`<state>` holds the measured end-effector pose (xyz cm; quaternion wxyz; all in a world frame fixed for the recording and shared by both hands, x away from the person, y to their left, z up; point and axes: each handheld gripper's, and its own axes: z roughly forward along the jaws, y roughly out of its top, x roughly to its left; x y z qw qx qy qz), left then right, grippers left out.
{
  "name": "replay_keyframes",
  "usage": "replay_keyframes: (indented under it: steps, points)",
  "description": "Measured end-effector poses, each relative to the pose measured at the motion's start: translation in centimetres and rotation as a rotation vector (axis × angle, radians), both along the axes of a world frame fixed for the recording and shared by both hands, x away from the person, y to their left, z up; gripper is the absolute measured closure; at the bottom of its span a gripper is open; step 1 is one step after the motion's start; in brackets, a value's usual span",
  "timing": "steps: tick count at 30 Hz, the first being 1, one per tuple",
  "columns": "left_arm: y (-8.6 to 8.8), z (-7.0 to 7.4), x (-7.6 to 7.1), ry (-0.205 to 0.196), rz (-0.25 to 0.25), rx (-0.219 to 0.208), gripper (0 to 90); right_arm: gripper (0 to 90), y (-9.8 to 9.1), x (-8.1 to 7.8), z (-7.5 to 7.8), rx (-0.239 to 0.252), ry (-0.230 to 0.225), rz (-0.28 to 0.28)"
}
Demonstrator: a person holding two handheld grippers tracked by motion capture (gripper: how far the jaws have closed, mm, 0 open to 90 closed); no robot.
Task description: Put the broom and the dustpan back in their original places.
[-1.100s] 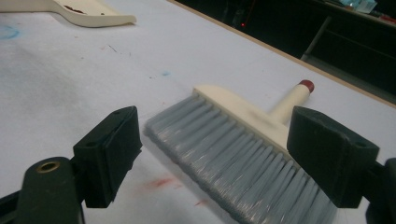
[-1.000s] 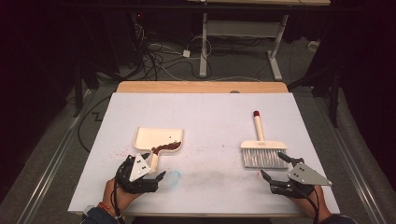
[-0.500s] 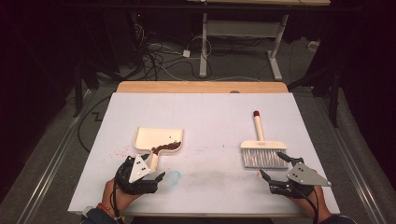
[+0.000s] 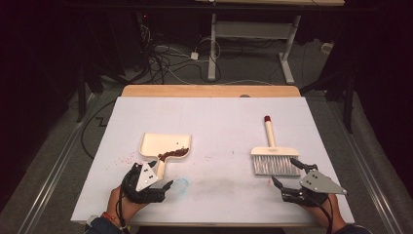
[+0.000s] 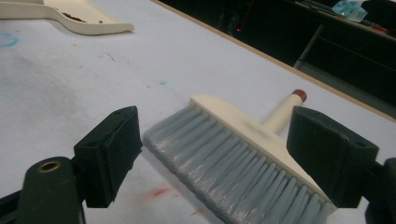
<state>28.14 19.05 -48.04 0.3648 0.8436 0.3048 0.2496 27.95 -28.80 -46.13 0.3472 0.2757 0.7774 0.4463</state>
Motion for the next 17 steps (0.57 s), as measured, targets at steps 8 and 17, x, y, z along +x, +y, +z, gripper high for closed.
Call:
replay_keyframes:
  steps: [8, 17]
  points:
    - [0.08, -0.03, 0.13, -0.003, 0.007, 0.000, 18.1, 18.3, 0.07, 0.02, -0.01, 0.002, -0.001, 0.004]
    - [-0.02, -0.07, 0.38, 0.001, 0.013, -0.001, 18.1, 18.3, -0.01, 0.18, -0.16, 0.004, 0.003, 0.004]
